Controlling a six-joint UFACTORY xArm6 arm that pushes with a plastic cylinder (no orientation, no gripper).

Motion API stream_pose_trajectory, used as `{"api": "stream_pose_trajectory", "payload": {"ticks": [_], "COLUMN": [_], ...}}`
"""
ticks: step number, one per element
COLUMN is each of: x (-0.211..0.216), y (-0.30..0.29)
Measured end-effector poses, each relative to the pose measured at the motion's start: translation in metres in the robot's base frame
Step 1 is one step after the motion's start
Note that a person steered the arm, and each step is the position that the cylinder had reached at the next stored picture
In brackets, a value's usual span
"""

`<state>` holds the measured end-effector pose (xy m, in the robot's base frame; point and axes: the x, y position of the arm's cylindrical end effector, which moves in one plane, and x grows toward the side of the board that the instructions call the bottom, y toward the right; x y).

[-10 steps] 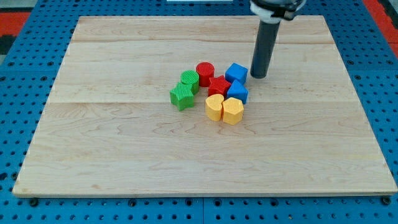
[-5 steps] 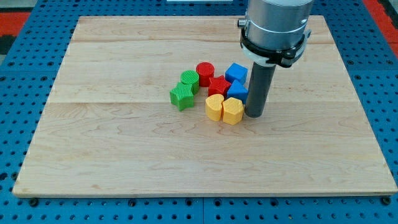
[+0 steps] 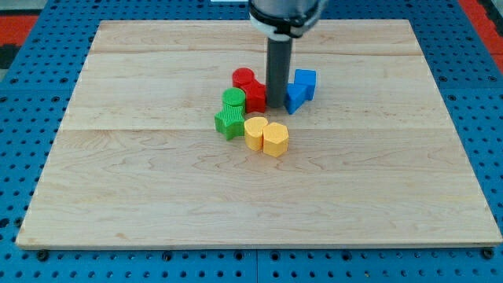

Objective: Separate the red blocks from the group of blocks

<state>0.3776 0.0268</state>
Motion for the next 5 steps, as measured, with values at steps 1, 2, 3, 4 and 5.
{"api": "stream_pose_trajectory", "payload": {"ticks": [1, 2, 3, 4, 5], "x": [0.016, 0.019, 0.001, -0.051, -0.06], "y": [0.013, -0.01, -0.057, -0.087, -0.08]}}
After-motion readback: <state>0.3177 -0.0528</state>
